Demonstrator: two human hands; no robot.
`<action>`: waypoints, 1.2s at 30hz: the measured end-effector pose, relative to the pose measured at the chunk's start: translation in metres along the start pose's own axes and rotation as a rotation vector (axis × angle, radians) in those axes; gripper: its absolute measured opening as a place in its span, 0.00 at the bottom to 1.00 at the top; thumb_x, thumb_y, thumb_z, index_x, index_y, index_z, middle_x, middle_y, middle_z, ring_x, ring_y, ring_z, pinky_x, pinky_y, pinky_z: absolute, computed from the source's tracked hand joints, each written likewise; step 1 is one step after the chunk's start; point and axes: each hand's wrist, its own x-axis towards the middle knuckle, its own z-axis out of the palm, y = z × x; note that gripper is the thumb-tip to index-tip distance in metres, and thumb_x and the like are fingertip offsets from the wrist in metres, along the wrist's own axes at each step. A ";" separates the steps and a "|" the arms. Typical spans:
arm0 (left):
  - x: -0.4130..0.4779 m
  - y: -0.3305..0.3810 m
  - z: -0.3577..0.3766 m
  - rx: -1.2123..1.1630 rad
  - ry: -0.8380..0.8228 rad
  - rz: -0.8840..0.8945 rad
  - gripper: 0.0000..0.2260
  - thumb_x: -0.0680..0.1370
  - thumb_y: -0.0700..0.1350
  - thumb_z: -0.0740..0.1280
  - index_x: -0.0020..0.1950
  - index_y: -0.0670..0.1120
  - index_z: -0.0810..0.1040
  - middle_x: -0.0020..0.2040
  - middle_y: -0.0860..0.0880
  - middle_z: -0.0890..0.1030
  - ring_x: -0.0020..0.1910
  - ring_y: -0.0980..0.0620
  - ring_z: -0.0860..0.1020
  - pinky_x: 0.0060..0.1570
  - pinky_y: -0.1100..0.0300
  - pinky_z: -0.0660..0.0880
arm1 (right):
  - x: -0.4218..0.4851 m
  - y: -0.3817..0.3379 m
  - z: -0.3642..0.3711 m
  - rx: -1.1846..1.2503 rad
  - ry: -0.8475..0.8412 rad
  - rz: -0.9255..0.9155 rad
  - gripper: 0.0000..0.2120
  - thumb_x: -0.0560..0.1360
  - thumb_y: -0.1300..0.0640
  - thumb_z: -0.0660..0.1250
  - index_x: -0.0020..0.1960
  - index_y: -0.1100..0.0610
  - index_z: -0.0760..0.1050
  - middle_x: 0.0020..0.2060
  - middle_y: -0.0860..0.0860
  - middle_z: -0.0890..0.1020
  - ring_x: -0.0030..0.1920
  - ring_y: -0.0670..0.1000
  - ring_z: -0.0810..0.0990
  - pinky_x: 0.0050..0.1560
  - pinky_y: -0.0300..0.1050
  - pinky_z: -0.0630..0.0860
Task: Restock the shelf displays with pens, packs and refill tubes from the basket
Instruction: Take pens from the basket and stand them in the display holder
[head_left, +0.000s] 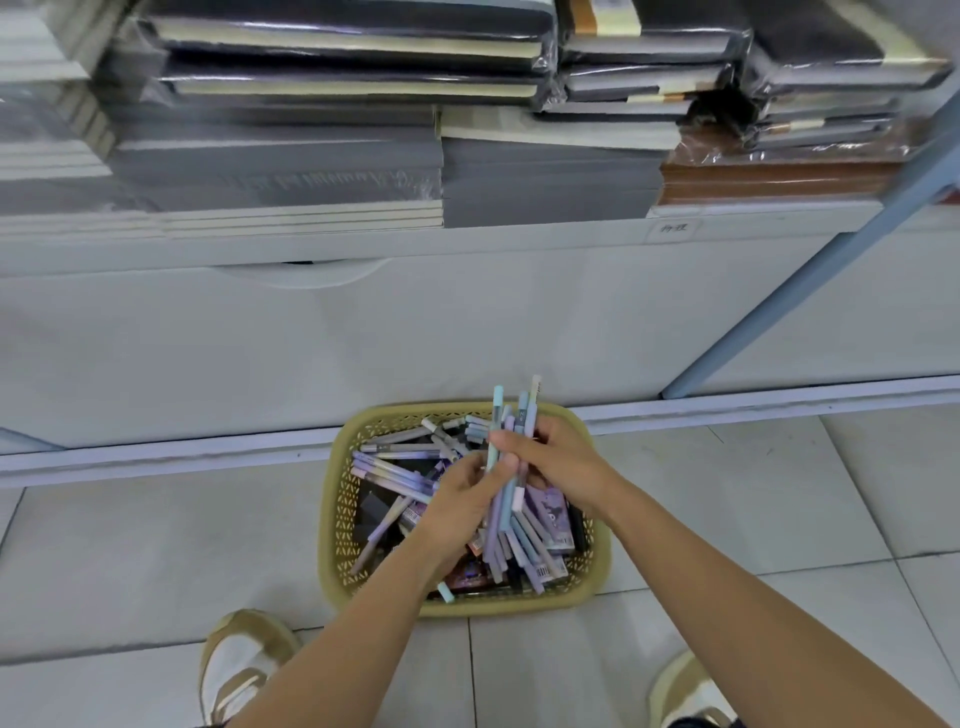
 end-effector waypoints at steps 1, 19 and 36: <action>-0.002 0.006 -0.001 0.021 0.008 0.040 0.18 0.79 0.52 0.63 0.59 0.38 0.78 0.49 0.42 0.83 0.47 0.52 0.81 0.47 0.62 0.77 | -0.001 -0.005 0.002 0.009 0.033 -0.019 0.09 0.75 0.53 0.70 0.41 0.57 0.79 0.25 0.46 0.75 0.23 0.43 0.70 0.23 0.34 0.66; -0.054 0.146 -0.031 -0.047 -0.157 0.225 0.14 0.76 0.54 0.64 0.41 0.44 0.72 0.27 0.50 0.63 0.23 0.56 0.58 0.26 0.63 0.57 | -0.026 -0.154 0.057 0.008 0.207 -0.495 0.19 0.76 0.57 0.69 0.64 0.56 0.66 0.35 0.55 0.75 0.23 0.41 0.72 0.23 0.33 0.67; -0.148 0.301 -0.028 -0.056 -0.218 0.470 0.13 0.73 0.53 0.68 0.49 0.44 0.76 0.38 0.49 0.80 0.20 0.58 0.60 0.21 0.68 0.62 | -0.111 -0.325 0.078 -0.007 0.126 -0.905 0.05 0.79 0.60 0.65 0.52 0.54 0.70 0.37 0.48 0.79 0.25 0.49 0.74 0.21 0.39 0.69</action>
